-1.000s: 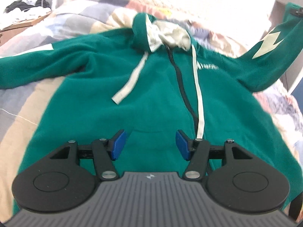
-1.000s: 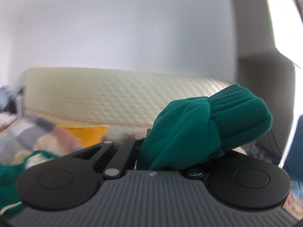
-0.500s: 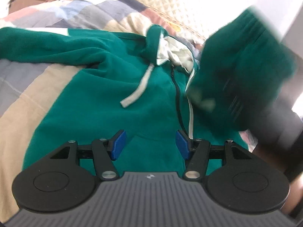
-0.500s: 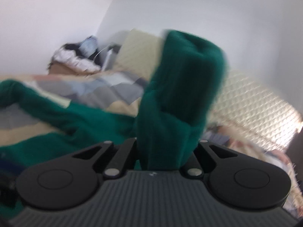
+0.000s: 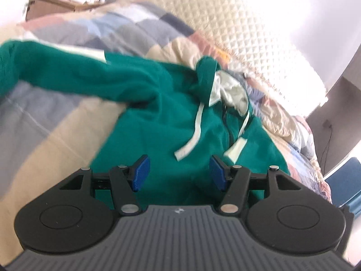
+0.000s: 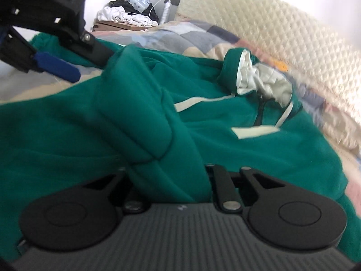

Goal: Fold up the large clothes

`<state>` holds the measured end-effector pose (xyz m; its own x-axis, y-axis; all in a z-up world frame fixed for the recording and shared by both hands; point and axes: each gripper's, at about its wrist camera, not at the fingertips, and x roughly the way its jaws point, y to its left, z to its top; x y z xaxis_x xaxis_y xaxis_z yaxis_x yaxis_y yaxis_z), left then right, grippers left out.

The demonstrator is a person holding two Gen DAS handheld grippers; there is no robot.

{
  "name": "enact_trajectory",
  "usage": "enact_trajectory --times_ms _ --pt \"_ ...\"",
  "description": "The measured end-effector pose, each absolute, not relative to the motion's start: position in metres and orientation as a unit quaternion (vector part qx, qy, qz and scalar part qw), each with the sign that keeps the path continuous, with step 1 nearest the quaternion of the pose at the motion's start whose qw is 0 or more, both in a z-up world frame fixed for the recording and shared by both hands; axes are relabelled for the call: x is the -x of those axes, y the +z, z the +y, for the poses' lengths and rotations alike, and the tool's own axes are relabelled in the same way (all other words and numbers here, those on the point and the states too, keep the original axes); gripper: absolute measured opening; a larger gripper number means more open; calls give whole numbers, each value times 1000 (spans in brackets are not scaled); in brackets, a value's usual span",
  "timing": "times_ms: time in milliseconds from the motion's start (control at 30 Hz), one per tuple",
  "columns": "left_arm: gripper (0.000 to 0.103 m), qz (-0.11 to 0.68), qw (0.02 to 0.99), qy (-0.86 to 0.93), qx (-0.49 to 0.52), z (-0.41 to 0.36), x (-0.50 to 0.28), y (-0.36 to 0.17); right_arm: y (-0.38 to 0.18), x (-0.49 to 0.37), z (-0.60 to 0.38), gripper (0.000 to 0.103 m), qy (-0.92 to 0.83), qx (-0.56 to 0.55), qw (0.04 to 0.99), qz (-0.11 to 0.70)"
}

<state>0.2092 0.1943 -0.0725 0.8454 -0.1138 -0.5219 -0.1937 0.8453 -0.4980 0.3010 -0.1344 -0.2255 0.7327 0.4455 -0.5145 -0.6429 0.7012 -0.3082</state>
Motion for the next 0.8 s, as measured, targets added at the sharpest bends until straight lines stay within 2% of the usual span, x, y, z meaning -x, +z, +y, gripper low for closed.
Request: enact_trajectory --times_ms 33,200,633,800 --pt "64 270 921 23 280 199 -207 -71 -222 -298 -139 33 309 230 898 215" --pt "64 267 921 2 283 200 -200 -63 -210 -268 -161 36 326 188 894 245" --pt "64 289 933 -35 210 132 -192 -60 -192 -230 -217 38 317 88 892 311" --pt "64 311 929 -41 197 116 -197 -66 -183 -228 -241 38 287 28 912 292"
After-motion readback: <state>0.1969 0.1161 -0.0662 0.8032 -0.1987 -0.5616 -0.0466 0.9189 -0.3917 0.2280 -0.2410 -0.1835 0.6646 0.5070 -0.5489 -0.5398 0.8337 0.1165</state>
